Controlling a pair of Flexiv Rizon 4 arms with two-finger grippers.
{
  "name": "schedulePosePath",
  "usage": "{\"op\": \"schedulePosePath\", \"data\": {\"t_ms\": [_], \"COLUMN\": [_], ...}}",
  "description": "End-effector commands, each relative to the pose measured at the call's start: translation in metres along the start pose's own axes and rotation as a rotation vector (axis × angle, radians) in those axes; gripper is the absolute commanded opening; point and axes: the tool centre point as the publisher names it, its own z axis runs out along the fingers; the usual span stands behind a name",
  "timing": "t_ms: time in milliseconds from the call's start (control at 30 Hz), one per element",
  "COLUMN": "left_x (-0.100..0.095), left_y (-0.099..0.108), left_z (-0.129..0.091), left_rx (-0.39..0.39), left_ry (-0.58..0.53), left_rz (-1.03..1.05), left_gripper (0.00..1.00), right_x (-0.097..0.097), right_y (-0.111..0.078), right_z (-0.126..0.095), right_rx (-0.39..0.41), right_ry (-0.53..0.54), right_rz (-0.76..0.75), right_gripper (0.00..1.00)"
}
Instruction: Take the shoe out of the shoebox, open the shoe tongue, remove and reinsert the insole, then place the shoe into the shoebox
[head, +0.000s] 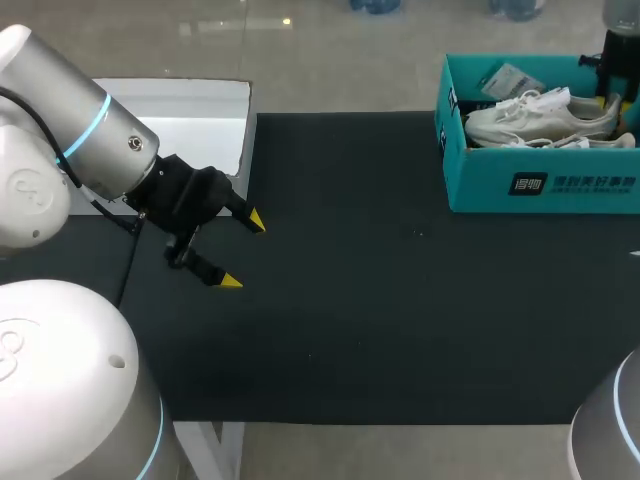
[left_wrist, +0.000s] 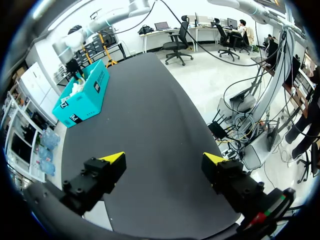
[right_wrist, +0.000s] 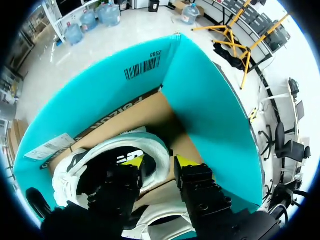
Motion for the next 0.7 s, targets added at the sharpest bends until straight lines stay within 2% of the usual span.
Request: {"op": "schedulePosePath", "data": {"t_ms": [33,200,300,567,700], "left_x": [0.000,0.000,0.000,0.000,0.000], "left_y": [0.000,0.000,0.000,0.000,0.000], "left_z": [0.001,0.001,0.001,0.001,0.001], "left_rx": [-0.003,-0.003,-0.003,-0.003,-0.003], "left_ry": [0.001,0.001,0.001,0.001,0.001], "left_rz": [0.000,0.000,0.000,0.000,0.000], "left_gripper": [1.00,1.00,1.00,1.00,1.00], "right_x": [-0.002,0.006,0.014,0.025,0.027], "right_y": [-0.007,-0.012,-0.021,-0.065,-0.077], "right_z": [-0.021,-0.052,-0.074,-0.114,-0.123], "right_rx": [-0.014,-0.025,-0.033,-0.025,-0.023], "right_ry": [0.008,0.028,0.046,0.090,0.110], "right_rz": [-0.005,-0.026,-0.046,-0.049,-0.034], "right_gripper": [1.00,1.00,1.00,1.00,1.00]}}
